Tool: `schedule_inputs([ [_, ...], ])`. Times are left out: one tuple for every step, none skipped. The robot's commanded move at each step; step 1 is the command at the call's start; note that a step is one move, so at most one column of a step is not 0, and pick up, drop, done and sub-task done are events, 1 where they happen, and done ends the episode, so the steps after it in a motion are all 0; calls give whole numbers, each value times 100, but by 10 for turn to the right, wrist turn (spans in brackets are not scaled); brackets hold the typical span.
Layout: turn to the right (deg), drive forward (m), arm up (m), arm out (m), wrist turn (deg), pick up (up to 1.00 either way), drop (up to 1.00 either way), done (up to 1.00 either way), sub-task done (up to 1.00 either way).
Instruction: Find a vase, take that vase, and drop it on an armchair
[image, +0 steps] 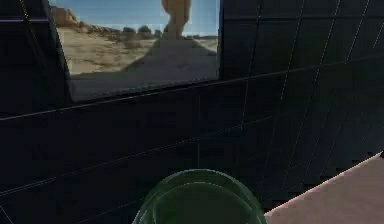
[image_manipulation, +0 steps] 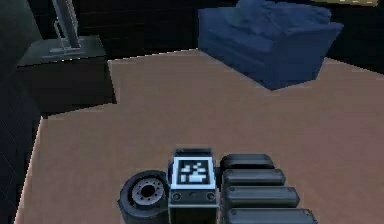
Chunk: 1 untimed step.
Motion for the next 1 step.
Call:
schedule_inputs([
  [-450,0,0,0,0,0,0,0,0],
])
